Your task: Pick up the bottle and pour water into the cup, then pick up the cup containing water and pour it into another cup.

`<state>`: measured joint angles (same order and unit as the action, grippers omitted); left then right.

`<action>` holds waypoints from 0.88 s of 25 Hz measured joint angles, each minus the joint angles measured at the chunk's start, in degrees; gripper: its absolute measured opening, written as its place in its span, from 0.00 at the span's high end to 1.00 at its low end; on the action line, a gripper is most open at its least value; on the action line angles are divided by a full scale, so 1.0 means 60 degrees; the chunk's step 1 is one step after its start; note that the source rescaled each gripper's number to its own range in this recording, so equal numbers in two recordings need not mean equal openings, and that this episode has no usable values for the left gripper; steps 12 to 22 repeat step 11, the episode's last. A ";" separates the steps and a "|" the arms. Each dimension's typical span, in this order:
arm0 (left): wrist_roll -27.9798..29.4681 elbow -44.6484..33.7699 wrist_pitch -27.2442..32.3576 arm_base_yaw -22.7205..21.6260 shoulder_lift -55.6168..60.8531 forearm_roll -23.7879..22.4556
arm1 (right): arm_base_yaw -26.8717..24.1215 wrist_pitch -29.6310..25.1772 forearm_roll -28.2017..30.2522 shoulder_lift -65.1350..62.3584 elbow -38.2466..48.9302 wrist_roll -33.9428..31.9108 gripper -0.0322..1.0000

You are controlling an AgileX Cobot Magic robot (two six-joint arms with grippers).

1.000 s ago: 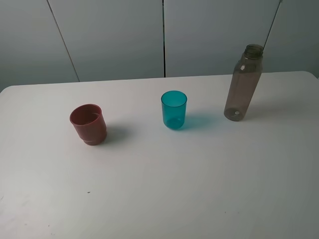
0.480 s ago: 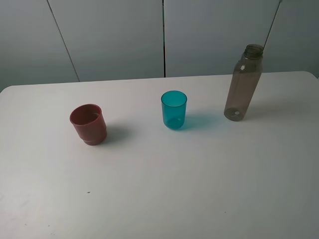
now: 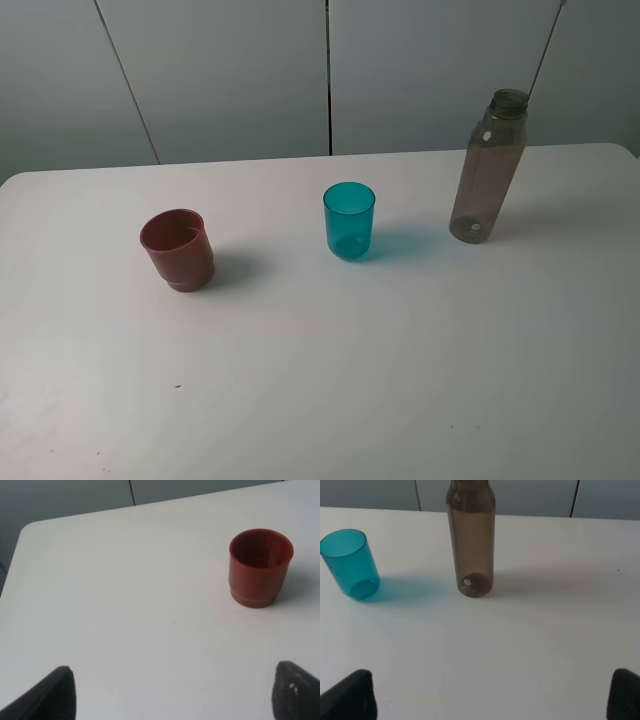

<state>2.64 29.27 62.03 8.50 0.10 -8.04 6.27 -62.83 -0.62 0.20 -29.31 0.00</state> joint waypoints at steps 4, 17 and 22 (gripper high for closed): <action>0.0000 0.0000 0.0000 0.0000 0.0000 0.0000 | 0.0000 0.0000 0.0000 0.0000 0.0000 0.0000 0.00; 0.0000 0.0000 0.0000 0.0000 0.0000 0.0000 | -0.0324 0.0000 0.0000 0.0000 0.0000 0.0000 0.00; 0.0000 0.0000 0.0000 0.0000 0.0000 0.0000 | -0.0324 0.0000 0.0000 0.0000 0.0000 0.0000 0.00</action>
